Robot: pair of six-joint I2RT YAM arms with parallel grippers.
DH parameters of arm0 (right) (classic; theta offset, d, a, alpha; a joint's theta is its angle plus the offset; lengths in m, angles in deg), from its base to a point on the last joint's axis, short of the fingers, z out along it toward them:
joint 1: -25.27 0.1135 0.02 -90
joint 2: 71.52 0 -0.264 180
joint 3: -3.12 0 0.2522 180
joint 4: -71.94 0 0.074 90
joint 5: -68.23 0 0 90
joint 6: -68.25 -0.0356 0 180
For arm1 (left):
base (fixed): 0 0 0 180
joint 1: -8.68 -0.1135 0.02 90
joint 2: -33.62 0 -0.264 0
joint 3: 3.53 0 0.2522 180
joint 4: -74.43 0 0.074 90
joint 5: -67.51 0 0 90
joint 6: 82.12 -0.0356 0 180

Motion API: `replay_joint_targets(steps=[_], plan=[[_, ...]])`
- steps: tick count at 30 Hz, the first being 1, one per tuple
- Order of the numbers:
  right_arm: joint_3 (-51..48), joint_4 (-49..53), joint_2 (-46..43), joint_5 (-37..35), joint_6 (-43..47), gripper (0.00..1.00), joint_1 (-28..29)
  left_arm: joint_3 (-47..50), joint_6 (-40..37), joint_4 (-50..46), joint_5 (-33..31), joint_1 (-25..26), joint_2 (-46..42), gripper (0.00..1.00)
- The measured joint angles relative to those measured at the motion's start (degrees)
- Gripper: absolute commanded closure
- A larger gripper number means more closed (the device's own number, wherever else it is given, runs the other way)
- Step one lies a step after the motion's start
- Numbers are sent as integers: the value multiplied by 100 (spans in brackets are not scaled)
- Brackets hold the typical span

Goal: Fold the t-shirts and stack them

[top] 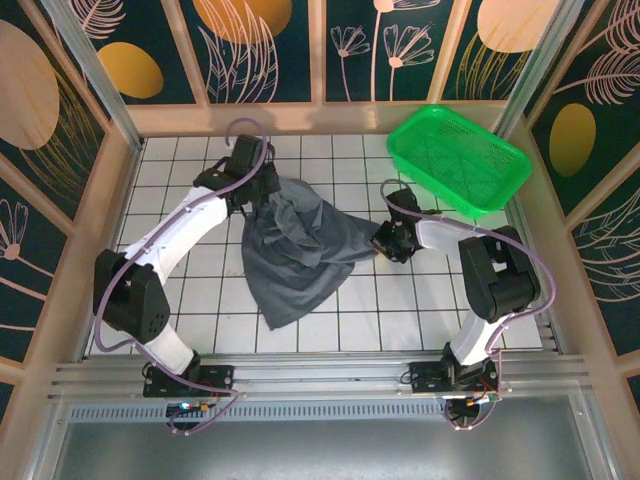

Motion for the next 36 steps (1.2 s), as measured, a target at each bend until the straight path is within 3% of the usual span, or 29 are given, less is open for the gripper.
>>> replay_joint_targets(steps=[8,15,23,28,36], plan=[[1869,356,-280,-752,498,100,-50,-599,125,11,234,-577,-214,100],[3921,699,-505,-1106,1113,100,-269,-1832,262,136,297,-1172,-337,100],[4907,872,-557,-1132,1508,100,-605,-2544,367,295,278,-1515,-592,100],[4793,807,-789,-1056,1663,100,-625,-2240,369,407,219,-1558,-866,100],[2341,634,-2020,-909,1650,100,-240,-111,249,258,-610,-1591,-1661,100]])
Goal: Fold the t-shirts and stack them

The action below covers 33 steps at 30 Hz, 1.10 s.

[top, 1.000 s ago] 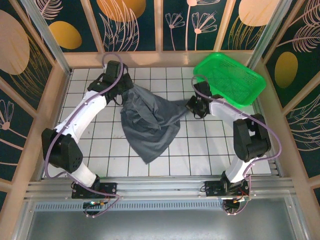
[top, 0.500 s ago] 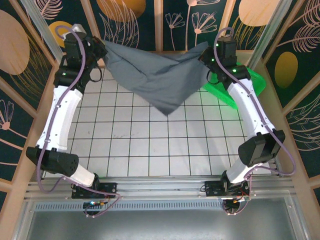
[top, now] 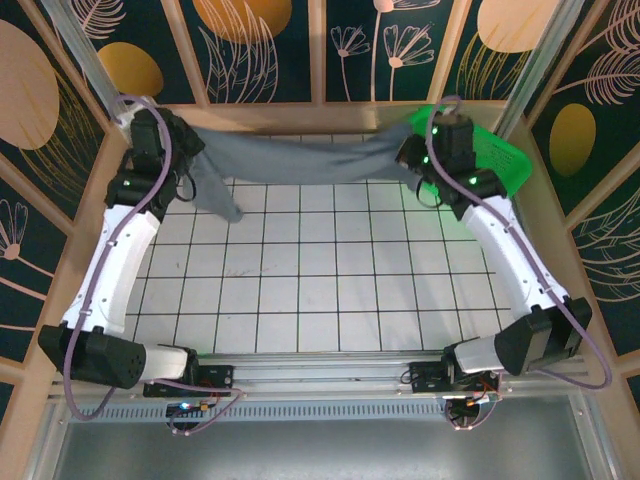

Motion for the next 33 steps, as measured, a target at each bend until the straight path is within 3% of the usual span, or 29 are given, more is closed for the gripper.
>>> replay_joint_targets(steps=[6,11,16,21,33], plan=[[-481,15,601,76,-7,100,52,675,-245,-177,-170,-289,658,100],[555,4,1519,-37,111,100,52,662,-457,-166,-188,-365,1080,100],[1106,-46,1606,-81,238,100,55,660,-516,-101,-177,-365,1036,100],[817,-81,1209,-157,273,100,59,874,-511,-57,-173,-365,732,100],[-501,-417,-1237,-219,422,100,282,2009,118,396,-219,-361,-938,98]])
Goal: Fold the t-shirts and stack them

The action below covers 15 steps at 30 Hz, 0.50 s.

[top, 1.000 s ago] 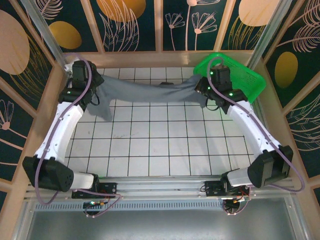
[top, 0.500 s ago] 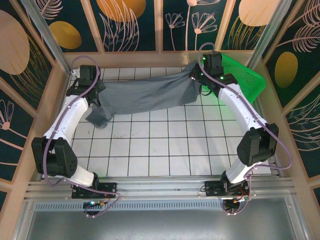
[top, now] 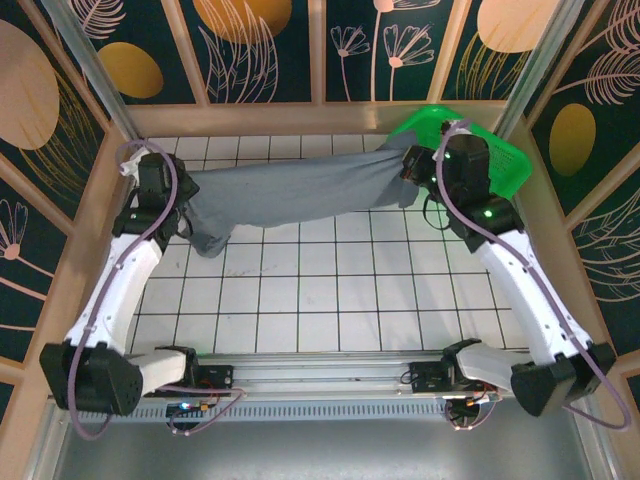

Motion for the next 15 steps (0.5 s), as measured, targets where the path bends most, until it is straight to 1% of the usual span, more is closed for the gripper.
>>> replay_joint_targets(steps=[2,4,6,8,9,10,11,12,13,14,15], plan=[[17,-212,-57,-68,7,100,0,81,76,125,-90,2,-173,97],[153,-319,177,-122,26,100,-9,63,105,264,-153,2,-136,97],[439,-479,699,-140,39,100,-55,-87,105,289,-227,0,129,97],[831,-636,1473,-129,39,100,-162,-358,94,332,-302,0,616,98],[1008,-693,1838,-107,35,100,-208,-485,76,365,-313,-7,879,97],[1261,-728,2323,-72,22,100,-275,-632,35,393,-299,-24,1189,94],[1589,-691,2837,-28,-4,97,-345,-789,-11,424,-258,-52,1515,88],[1891,-654,3283,31,-13,86,-398,-949,-76,442,-212,-90,1825,81],[2334,-511,3849,153,-50,75,-470,-1150,-162,444,-127,-149,2190,65],[2802,-334,4376,282,-72,64,-535,-1381,-232,435,-13,-219,2575,38],[3276,-133,4841,380,-94,57,-590,-1626,-267,372,83,-293,2929,23]])
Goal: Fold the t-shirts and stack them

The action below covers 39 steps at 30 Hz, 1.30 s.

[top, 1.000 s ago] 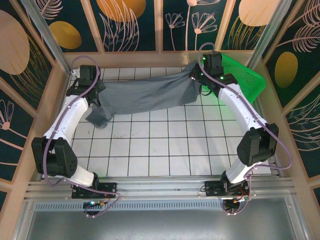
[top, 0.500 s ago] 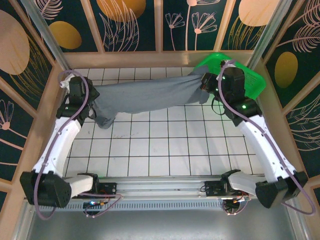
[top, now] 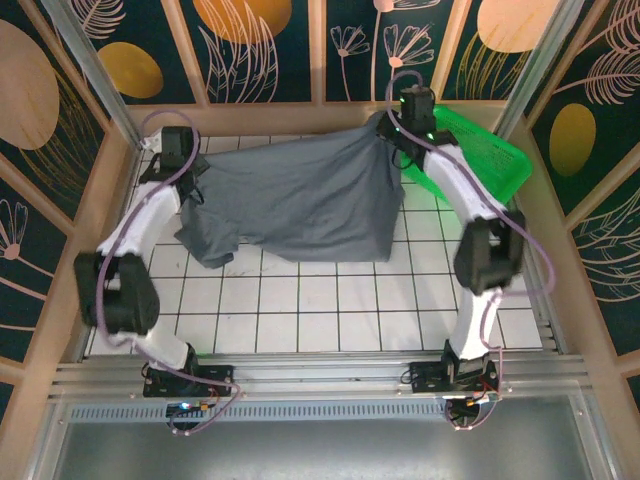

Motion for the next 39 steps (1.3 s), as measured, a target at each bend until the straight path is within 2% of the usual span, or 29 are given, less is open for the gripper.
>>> replay_joint_targets(steps=[1,3,5,7,14,16,18,23,27,32,37,39], plan=[[575,236,555,101,4,51,-57,-260,-26,-48,72,-76,352,17],[1110,581,1147,157,28,42,-120,-675,-105,-262,168,-188,863,15],[905,927,1187,131,68,38,-131,-737,-138,-439,251,-258,975,15],[284,994,831,83,55,38,-87,-649,-151,-533,280,-260,809,16],[-3471,896,-2175,-181,-328,63,352,883,59,-610,636,-247,-1163,26],[-4291,852,-2835,-199,-476,63,551,1257,179,-610,852,-247,-1523,30],[-4830,863,-3086,-197,-553,60,737,1582,284,-612,1069,-221,-1652,32],[-5613,697,-2837,-46,-568,62,822,2068,459,-667,1401,63,-1574,35],[-5672,361,-2352,142,-586,63,776,2092,542,-645,1526,260,-1545,36],[-5608,94,-1982,273,-680,72,730,2092,568,-616,1547,280,-1545,37],[-5412,-72,-1786,280,-684,95,688,2111,588,-614,1572,280,-1545,39],[-5357,-52,-1775,260,-678,100,693,2120,590,-614,1587,280,-1545,40]])
